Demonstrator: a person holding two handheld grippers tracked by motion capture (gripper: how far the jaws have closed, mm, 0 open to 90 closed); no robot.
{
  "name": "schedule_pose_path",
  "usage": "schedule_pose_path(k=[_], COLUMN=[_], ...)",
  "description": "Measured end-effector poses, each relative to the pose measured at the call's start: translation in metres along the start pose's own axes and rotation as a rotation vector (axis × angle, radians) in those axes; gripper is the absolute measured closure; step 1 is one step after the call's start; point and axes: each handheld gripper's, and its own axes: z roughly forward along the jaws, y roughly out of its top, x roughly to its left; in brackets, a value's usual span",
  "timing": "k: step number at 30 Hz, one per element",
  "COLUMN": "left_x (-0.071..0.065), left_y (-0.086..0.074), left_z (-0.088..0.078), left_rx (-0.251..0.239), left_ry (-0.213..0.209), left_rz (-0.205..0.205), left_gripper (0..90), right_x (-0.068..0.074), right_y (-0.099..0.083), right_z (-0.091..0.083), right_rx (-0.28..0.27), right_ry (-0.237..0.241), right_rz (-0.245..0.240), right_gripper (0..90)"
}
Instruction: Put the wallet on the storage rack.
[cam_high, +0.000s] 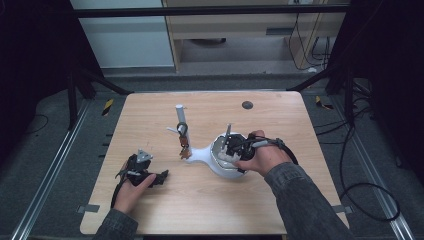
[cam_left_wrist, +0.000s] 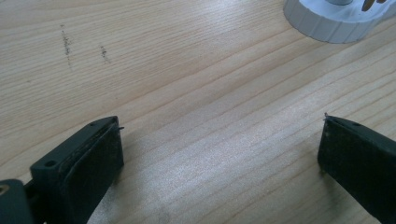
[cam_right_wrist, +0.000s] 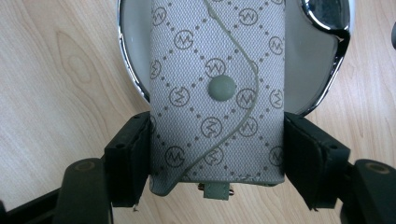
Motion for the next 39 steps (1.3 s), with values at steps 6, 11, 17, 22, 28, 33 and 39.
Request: schedule_pose_path(k=[6,11,17,22,28,33,39], left_x=[0.000,0.000,0.000,0.000,0.000,0.000,0.000], left_y=[0.000,0.000,0.000,0.000,0.000,0.000,0.000], left_z=[0.000,0.000,0.000,0.000,0.000,0.000,0.000], left_rx=[0.002,0.000,0.001,0.000,0.000,0.003,0.002], left_ry=[0.000,0.000,-0.001,0.000,0.000,-0.001,0.000], left_rz=[0.002,0.000,0.000,0.000,0.000,0.003,0.003], left_gripper=[0.0,0.0,0.0,0.0,0.0,0.0,0.0], right_x=[0.000,-0.001,0.000,-0.001,-0.001,-0.001,-0.002], right_y=[0.003,0.005,0.007,0.008,0.011,0.013,0.016], right_z=[0.002,0.003,0.005,0.006,0.008,0.010,0.014], right_rx=[-0.005,-0.006,0.000,-0.005,0.003,0.002,0.014], right_ry=[-0.003,-0.004,0.000,0.000,0.003,0.006,0.008], right_rz=[-0.005,-0.008,0.000,-0.003,-0.006,-0.009,-0.006], right_gripper=[30.1,30.1,30.1,30.1,30.1,30.0,29.9])
